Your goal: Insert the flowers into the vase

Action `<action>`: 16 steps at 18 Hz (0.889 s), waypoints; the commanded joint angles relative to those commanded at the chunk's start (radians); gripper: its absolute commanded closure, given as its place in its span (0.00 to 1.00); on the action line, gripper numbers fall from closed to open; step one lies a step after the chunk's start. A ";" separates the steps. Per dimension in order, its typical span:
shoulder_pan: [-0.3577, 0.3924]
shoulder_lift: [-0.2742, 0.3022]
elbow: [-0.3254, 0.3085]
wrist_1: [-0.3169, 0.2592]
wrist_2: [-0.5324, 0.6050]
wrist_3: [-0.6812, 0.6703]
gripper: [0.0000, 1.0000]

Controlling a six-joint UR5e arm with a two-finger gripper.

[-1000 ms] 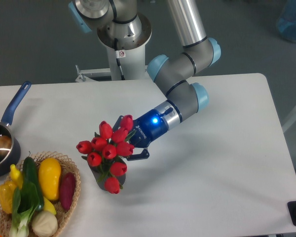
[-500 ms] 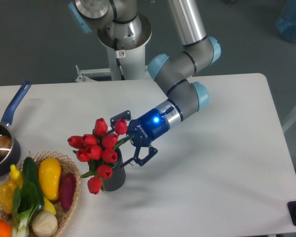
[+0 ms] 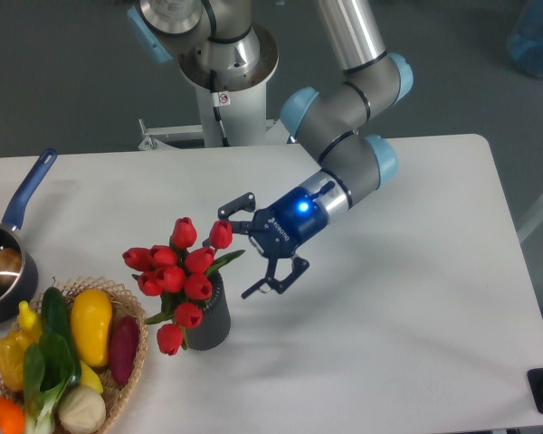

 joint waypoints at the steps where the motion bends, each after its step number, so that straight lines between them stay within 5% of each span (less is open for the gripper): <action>1: 0.009 0.012 -0.003 0.000 0.000 0.000 0.00; 11: 0.173 0.110 0.092 0.000 0.169 -0.012 0.00; 16: 0.230 0.137 0.139 -0.002 0.432 -0.014 0.00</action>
